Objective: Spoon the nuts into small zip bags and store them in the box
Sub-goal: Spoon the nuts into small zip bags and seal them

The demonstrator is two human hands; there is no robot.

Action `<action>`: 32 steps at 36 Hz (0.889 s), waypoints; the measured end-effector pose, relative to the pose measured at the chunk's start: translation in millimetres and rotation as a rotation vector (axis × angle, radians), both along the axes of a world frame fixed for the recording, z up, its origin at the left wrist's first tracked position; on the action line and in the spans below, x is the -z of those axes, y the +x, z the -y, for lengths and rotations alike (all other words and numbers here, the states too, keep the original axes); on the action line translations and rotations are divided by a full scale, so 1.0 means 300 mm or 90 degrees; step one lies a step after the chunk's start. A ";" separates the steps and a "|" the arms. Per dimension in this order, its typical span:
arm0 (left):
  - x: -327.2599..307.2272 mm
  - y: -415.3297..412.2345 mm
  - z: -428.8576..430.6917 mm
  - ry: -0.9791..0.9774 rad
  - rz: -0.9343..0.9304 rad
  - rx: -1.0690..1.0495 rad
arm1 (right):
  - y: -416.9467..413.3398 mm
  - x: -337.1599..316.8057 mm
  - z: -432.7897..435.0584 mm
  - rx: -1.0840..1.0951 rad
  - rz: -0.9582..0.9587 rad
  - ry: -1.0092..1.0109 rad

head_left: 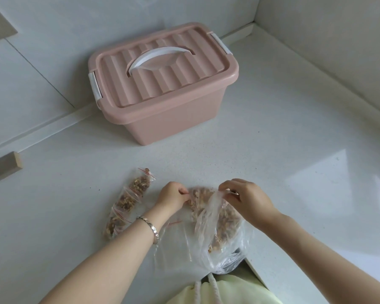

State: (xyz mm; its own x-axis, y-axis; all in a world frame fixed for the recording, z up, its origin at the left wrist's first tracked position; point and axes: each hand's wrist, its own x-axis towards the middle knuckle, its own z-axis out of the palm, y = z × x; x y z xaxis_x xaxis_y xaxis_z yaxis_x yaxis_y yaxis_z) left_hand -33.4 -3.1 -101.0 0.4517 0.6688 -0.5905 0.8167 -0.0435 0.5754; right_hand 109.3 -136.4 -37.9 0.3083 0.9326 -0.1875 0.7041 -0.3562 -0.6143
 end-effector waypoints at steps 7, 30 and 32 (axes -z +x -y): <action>-0.060 -0.009 -0.047 0.150 0.007 -0.005 | 0.042 -0.034 0.033 0.038 0.017 0.030; -0.212 0.026 -0.067 0.236 0.226 -0.068 | 0.054 -0.141 0.049 0.094 0.046 0.196; -0.222 0.038 -0.059 0.198 0.257 -0.048 | 0.057 -0.140 0.021 0.086 0.046 0.158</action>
